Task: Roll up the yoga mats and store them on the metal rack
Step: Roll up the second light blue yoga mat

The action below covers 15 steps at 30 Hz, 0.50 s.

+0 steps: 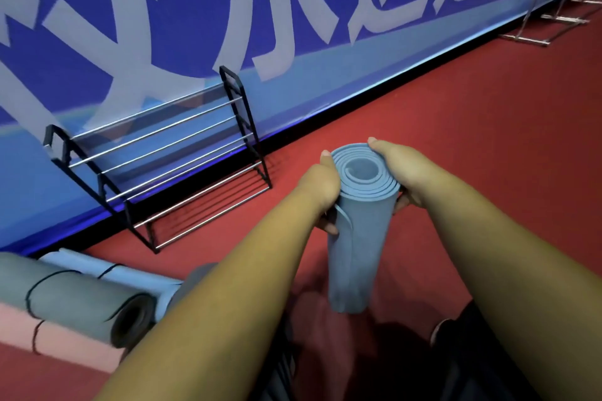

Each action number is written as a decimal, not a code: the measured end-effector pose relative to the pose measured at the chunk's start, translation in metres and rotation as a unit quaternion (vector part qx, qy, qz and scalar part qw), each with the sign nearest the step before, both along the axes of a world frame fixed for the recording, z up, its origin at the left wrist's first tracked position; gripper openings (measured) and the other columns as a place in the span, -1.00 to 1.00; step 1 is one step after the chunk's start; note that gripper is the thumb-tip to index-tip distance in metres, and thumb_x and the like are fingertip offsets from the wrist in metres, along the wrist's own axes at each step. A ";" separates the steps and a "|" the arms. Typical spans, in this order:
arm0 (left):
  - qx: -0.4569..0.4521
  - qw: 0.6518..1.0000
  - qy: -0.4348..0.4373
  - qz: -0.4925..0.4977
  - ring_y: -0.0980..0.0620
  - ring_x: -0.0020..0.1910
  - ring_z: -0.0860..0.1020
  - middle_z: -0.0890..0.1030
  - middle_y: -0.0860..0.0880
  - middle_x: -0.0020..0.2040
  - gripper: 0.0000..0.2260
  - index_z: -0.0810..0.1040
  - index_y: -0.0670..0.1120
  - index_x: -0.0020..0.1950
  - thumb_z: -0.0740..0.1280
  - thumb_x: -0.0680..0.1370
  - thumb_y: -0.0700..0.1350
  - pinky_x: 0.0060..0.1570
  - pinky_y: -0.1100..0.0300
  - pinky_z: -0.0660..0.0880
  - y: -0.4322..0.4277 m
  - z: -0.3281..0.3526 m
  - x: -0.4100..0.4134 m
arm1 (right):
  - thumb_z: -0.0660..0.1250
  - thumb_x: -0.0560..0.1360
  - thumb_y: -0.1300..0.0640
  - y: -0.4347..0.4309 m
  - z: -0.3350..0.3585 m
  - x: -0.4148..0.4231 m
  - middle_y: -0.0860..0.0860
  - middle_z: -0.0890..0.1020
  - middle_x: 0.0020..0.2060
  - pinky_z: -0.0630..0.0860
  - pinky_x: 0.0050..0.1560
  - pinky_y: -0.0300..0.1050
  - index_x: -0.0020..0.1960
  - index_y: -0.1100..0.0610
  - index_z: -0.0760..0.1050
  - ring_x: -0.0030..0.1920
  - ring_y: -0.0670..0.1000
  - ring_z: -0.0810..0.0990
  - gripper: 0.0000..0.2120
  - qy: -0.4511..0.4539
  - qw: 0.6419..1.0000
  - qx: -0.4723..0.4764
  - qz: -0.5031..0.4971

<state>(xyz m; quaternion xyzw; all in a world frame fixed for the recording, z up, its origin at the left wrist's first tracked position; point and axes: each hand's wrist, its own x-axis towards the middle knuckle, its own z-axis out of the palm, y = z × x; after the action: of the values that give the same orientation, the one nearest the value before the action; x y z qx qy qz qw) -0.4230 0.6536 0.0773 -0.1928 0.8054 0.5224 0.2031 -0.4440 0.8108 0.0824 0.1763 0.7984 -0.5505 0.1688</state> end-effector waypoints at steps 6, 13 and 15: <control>-0.104 0.980 0.165 -0.046 -0.25 0.57 0.38 0.34 -0.29 0.62 -0.45 0.18 -0.01 0.73 -0.03 0.78 0.19 0.55 -0.03 0.26 0.000 -0.010 -0.012 | 0.26 0.53 -0.45 0.012 -0.011 -0.020 0.12 0.79 -0.06 0.55 -0.01 0.66 0.16 -0.06 0.70 0.02 0.29 0.74 -0.47 -0.025 0.999 -0.036 0.025; -0.209 0.895 0.287 -0.270 -0.05 0.54 0.41 0.40 -0.08 0.53 -0.47 0.25 0.25 0.69 0.19 0.72 0.27 0.50 0.14 0.27 -0.011 0.000 -0.015 | 0.21 0.50 -0.47 0.015 -0.012 -0.027 0.11 0.79 -0.03 0.50 0.07 0.67 0.18 -0.07 0.72 0.09 0.30 0.73 -0.41 -0.044 0.996 -0.065 0.029; -0.206 0.891 0.261 -0.309 0.00 0.53 0.39 0.33 -0.01 0.53 -0.33 0.23 0.32 0.67 0.27 0.59 0.45 0.53 0.12 0.28 -0.016 0.002 -0.010 | 0.19 0.46 -0.51 0.016 -0.011 -0.025 0.14 0.79 -0.01 0.50 0.11 0.65 0.19 -0.04 0.72 0.09 0.31 0.73 -0.33 -0.050 0.996 -0.073 0.013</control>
<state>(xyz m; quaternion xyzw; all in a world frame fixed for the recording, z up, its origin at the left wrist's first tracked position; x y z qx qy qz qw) -0.4334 0.6378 0.0795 0.1715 0.9378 0.2876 0.0920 -0.4692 0.8267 0.0710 0.1802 0.7486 -0.5960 0.2279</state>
